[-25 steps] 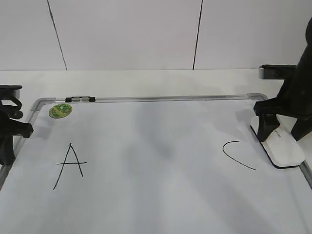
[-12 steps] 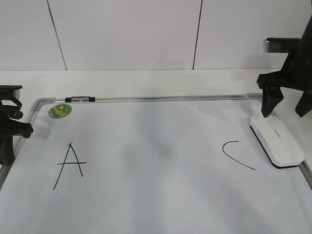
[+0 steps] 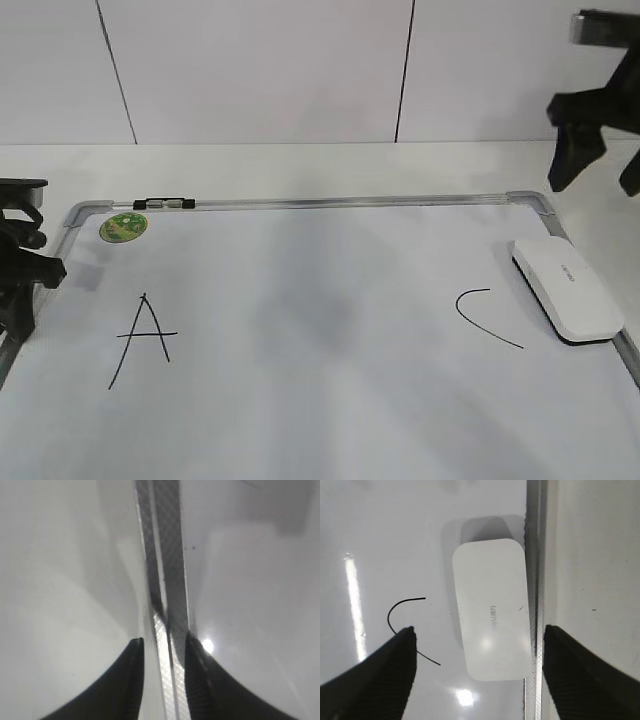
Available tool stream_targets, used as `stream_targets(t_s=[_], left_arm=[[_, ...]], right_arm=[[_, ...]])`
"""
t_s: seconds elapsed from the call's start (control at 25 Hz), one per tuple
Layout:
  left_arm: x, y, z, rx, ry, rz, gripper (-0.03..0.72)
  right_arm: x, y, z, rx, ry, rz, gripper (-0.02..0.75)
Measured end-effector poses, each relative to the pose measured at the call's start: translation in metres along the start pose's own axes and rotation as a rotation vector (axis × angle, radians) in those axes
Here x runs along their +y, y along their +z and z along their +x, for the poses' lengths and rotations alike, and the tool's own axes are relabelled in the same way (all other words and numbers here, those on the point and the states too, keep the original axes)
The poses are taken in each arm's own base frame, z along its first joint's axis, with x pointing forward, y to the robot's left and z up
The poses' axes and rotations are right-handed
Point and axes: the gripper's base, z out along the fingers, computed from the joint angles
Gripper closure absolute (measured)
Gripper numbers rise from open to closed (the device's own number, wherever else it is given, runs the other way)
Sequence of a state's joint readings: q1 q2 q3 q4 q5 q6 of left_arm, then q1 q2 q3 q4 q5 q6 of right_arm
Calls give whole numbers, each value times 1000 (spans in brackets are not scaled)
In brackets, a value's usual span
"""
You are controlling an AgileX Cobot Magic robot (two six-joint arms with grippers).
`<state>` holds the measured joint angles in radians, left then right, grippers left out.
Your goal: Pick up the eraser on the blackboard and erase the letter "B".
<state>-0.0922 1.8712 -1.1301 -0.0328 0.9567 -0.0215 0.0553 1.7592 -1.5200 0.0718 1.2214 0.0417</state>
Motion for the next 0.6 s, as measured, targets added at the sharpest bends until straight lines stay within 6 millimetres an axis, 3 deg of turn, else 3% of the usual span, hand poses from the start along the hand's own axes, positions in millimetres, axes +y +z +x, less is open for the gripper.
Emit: stream_targets(t_s=[0.24, 0.6], left_arm=[[0, -9, 2, -27, -1, 4, 412], [0, -62, 26, -83, 11, -6, 411]], right_arm=[[4, -56, 18, -143, 0, -24, 146], [7, -140, 68, -369, -18, -44, 147]])
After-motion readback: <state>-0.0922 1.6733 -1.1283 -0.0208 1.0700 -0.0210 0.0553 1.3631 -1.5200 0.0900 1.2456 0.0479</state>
